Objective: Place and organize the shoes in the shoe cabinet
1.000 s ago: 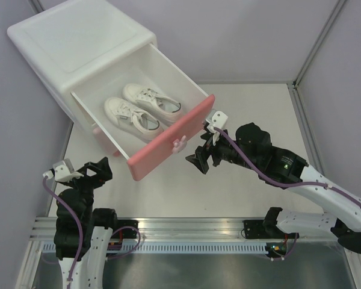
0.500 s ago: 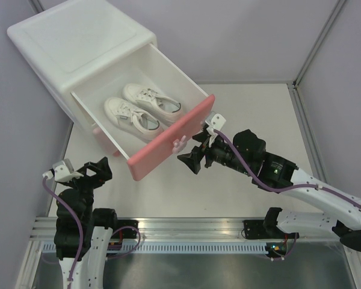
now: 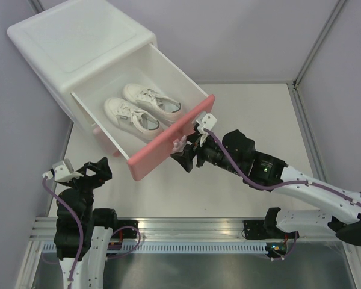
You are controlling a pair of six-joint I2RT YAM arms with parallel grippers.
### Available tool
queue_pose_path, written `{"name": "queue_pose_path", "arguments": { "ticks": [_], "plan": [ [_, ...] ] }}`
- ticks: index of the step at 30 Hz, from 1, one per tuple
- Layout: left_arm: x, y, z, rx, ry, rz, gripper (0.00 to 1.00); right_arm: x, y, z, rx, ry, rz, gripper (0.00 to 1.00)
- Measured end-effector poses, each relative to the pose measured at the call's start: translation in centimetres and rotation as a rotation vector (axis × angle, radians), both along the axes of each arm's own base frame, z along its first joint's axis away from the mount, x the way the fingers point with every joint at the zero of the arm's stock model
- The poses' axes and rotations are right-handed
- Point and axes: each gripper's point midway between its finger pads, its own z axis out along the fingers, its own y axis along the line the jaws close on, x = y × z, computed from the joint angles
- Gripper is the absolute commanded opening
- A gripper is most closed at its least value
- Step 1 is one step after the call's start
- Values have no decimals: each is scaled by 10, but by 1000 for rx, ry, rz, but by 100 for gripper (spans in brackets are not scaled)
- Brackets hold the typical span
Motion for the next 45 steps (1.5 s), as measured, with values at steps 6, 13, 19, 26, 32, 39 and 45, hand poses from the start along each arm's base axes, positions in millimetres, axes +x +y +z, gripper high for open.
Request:
{"name": "queue_pose_path", "arguments": {
  "ticks": [6,13,19,26,32,39,45],
  "plan": [
    [0,0,0,0,0,0,94,8,-1,2,2,-7,-49,67],
    [0,0,0,0,0,1,94,7,0,5,-1,-5,-50,32],
    [0,0,0,0,0,1,94,6,1,8,-21,8,-47,17],
    [0,1,0,0,0,7,94,7,5,35,-5,5,-49,15],
    [0,1,0,0,0,7,94,12,13,51,3,-5,-55,15],
    [0,2,0,0,0,10,94,26,34,48,-18,-9,-71,23],
    [0,2,0,0,0,10,94,45,54,53,-14,-51,-111,29]
  ]
}}
